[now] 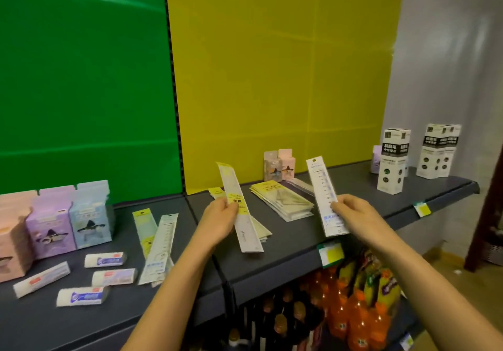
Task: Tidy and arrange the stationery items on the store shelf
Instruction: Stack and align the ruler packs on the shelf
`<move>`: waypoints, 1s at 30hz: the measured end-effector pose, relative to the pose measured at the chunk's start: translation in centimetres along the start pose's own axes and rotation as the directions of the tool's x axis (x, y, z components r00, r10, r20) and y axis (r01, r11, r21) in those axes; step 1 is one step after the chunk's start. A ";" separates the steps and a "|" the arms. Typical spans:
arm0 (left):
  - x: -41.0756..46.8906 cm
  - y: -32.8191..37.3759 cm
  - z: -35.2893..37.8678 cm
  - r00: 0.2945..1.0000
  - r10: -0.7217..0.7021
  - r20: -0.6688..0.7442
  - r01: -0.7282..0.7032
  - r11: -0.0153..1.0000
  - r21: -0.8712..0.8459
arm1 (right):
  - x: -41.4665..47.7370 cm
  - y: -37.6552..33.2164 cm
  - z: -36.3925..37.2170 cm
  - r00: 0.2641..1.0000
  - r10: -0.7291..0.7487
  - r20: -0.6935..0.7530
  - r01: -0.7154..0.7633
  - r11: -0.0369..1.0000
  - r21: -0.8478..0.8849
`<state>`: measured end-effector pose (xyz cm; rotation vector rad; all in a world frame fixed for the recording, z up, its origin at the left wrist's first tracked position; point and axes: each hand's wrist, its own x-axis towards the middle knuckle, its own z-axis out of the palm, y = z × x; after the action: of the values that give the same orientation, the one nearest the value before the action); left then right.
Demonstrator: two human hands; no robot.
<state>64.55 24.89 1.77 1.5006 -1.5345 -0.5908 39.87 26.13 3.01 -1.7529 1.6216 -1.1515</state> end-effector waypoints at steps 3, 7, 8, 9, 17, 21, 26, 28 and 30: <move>2.0 -0.6 1.2 0.998 -0.046 -0.048 0.048 0.997 0.053 | 3.6 1.8 -0.9 1.000 -0.010 0.026 0.009 0.999 0.036; 3.8 -0.5 2.6 0.990 -0.064 -0.129 0.088 0.977 0.196 | 8.3 4.1 -1.6 0.997 -0.023 0.069 0.024 1.000 -0.016; 4.2 -0.5 2.9 0.986 -0.071 -0.148 0.106 0.965 0.241 | 9.4 4.6 -1.8 0.996 -0.025 0.084 0.027 0.999 -0.029; 4.5 -0.7 3.0 0.982 -0.088 -0.166 0.133 0.950 0.281 | 10.6 5.1 -2.1 0.995 -0.032 0.094 0.037 0.998 -0.048; 5.3 -1.8 4.3 0.927 -0.166 -0.336 0.314 0.834 0.453 | 17.9 8.4 -2.0 0.967 -0.101 0.234 0.158 0.958 -0.239; 5.1 -2.0 4.5 0.919 -0.197 -0.343 0.359 0.778 0.516 | 19.5 9.5 -1.0 0.963 -0.125 0.239 0.192 0.941 -0.280; 5.0 -1.6 5.2 0.917 -0.142 -0.373 0.357 0.708 0.609 | 20.0 10.2 -0.3 0.964 -0.104 0.245 0.175 0.941 -0.290; 4.9 -1.8 5.3 0.918 -0.113 -0.379 0.346 0.694 0.631 | 20.2 10.3 -0.2 0.964 -0.090 0.249 0.165 0.939 -0.302; 4.8 -1.9 5.3 0.918 -0.101 -0.382 0.343 0.683 0.644 | 20.4 10.5 0.0 0.968 -0.087 0.235 0.158 0.940 -0.302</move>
<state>61.72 18.75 -1.24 2.2652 -1.3781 0.1682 32.84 4.53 -0.38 -2.1286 1.6510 -0.7416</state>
